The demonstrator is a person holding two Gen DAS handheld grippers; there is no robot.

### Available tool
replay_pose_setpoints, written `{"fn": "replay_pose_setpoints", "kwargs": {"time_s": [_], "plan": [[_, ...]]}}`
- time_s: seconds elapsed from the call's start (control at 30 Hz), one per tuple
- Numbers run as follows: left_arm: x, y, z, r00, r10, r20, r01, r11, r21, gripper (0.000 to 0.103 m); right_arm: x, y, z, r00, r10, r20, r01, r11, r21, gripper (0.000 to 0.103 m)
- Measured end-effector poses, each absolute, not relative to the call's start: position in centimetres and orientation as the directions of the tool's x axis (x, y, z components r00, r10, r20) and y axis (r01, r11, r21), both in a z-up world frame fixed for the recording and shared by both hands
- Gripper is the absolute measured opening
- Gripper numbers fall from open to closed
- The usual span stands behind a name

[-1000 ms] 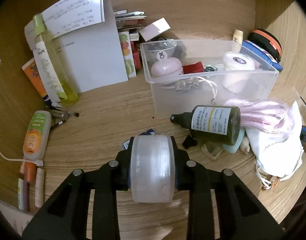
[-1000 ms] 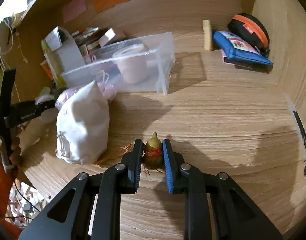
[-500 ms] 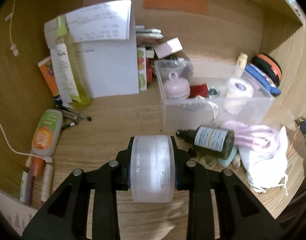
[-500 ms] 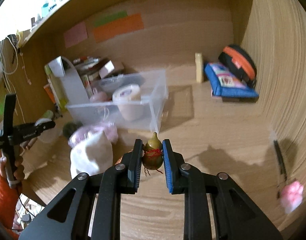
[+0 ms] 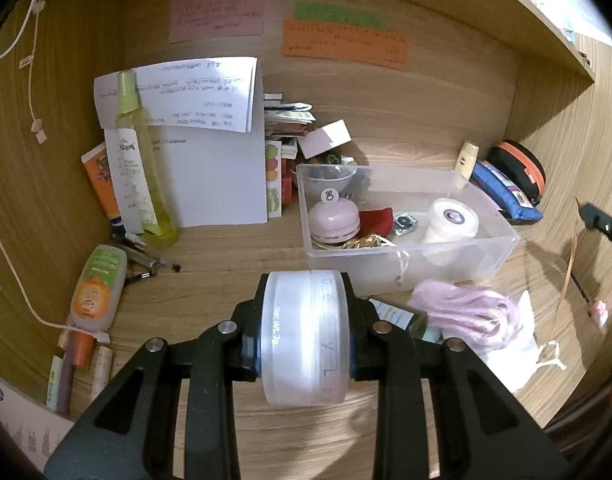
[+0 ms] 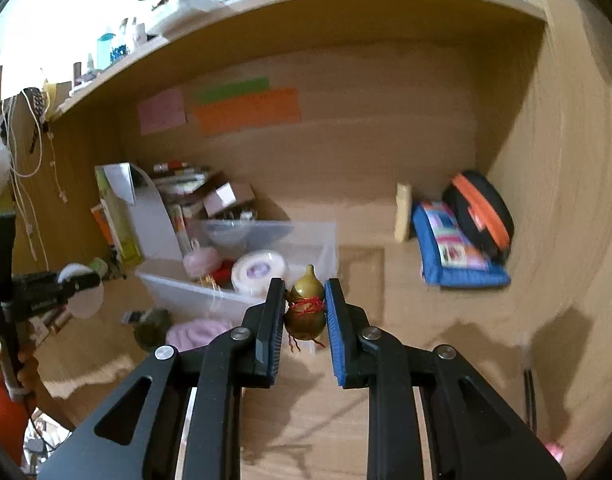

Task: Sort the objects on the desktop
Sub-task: 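Carry white roll and gold ornament with both grippers toward the bin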

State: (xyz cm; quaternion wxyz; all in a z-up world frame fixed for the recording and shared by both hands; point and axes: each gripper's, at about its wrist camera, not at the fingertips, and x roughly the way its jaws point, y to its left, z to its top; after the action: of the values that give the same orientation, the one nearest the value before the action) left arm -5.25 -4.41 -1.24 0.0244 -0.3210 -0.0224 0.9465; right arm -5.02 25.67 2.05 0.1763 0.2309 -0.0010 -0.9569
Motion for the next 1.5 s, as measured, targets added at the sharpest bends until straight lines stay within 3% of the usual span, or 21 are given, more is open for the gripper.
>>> {"fn": "replay_pose_setpoints", "kwargs": {"time_s": [0.57,1.13,1.5], "plan": [[-9.3,-3.0,1.0,-0.793,0.117,-0.597,-0.071,-0.992,-0.101,0.029,-11.3,21.0,4.9,-0.824,-0.41,-0.392,0.426,-0.903,0.05,0.018],[-17.3,-1.1,-0.2,-0.717,0.199,-0.668,-0.138,-0.98,-0.143,0.029,-20.7,20.3,0.4,-0.746,-0.418,-0.518,0.433,-0.896,0.098,0.018],[-20.5,0.8,-3.0,-0.656,0.167,-0.736,-0.143,-0.985,-0.096,0.029,-22.6,20.0,-3.9,-0.67,-0.417,-0.614,0.455,-0.884,0.105,0.018]]}}
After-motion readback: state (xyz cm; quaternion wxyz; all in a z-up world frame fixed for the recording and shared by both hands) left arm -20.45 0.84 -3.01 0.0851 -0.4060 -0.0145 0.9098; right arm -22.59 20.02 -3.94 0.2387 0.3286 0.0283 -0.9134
